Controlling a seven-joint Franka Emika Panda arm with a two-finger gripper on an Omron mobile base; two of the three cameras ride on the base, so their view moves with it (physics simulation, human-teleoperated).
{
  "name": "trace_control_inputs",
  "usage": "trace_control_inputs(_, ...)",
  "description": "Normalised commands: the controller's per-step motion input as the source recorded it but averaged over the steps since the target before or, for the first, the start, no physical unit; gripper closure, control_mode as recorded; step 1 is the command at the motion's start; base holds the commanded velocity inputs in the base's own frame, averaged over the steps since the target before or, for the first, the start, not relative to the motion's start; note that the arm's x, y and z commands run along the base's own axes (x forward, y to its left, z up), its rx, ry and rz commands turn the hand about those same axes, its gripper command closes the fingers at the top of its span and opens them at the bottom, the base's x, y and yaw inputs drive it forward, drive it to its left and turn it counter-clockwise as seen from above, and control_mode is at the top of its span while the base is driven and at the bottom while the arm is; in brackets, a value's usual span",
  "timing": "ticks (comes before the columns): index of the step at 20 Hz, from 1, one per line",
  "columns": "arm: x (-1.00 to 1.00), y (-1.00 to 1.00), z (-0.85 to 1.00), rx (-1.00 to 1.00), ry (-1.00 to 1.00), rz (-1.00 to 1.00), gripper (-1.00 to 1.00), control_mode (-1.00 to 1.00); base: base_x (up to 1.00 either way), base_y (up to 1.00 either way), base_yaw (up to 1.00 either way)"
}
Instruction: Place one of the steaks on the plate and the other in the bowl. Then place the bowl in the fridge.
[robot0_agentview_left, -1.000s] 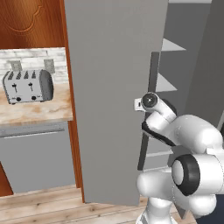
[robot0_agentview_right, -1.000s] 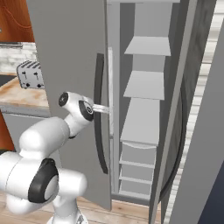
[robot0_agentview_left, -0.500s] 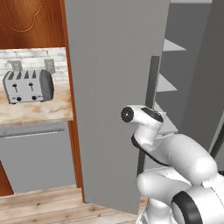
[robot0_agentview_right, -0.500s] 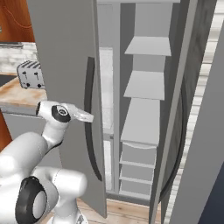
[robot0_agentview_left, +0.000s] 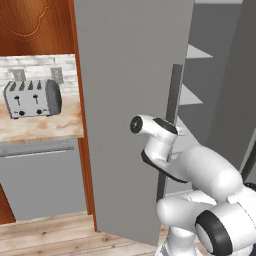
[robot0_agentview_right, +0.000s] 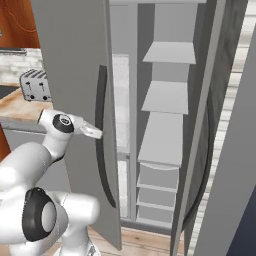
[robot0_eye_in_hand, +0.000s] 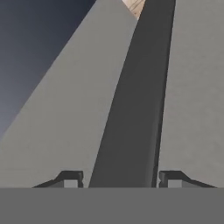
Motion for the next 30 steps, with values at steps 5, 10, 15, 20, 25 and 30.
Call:
trace_control_inputs(5, -0.44, 0.00, 0.14, 0.00, 0.00, -0.10, -1.00, -1.00, 0.00, 0.00, 0.00)
trace_control_inputs(10, -0.26, 0.02, 0.09, 0.03, -0.09, 0.00, -1.00, -1.00, 0.00, 0.00, 0.00)
trace_control_inputs(15, 0.14, 0.12, -0.02, 0.07, -0.22, 0.14, -1.00, -1.00, 0.00, 0.00, 0.00)
trace_control_inputs(20, -0.38, 0.05, 0.10, 0.00, -0.03, 0.03, -1.00, -1.00, 0.00, 0.00, 0.00)
trace_control_inputs(25, -0.67, 0.00, 0.65, 0.00, 0.00, 0.00, -1.00, -1.00, 0.00, 0.00, 0.00)
trace_control_inputs(30, -0.72, -0.31, 0.32, 0.10, 0.00, -0.01, -1.00, -1.00, 0.00, 0.00, 0.00)
